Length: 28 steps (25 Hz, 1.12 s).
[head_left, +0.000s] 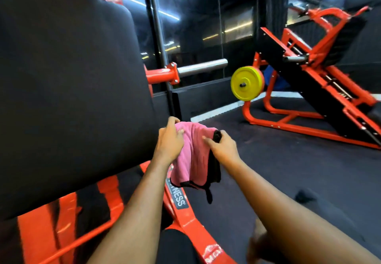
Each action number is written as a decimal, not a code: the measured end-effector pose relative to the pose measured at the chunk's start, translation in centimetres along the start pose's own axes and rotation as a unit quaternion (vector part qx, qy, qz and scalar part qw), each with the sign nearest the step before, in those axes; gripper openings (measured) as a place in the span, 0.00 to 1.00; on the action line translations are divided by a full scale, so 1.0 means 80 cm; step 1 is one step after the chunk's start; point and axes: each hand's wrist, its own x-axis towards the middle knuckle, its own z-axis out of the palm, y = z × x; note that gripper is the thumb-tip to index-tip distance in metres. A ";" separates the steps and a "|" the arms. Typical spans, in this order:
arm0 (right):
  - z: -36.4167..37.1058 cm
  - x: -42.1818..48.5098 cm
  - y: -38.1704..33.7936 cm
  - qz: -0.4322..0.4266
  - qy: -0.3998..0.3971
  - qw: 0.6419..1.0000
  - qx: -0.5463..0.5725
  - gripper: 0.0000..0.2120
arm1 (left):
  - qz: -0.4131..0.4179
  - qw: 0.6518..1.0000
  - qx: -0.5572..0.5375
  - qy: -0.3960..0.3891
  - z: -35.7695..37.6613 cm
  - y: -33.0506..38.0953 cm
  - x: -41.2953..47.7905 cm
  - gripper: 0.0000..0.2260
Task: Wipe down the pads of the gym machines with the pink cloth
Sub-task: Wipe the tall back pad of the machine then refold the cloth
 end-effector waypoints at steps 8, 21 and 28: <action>-0.100 0.169 0.245 0.082 0.258 0.960 -0.073 0.18 | 0.014 0.998 -0.011 -0.067 0.334 -0.092 0.102 0.08; -0.341 0.419 0.365 0.126 0.382 0.902 -0.154 0.24 | 0.070 0.948 -0.152 -0.271 0.697 0.043 0.302 0.06; -0.573 0.497 0.162 0.137 0.388 0.896 -0.169 0.23 | 0.059 0.926 -0.168 -0.332 0.678 0.329 0.426 0.06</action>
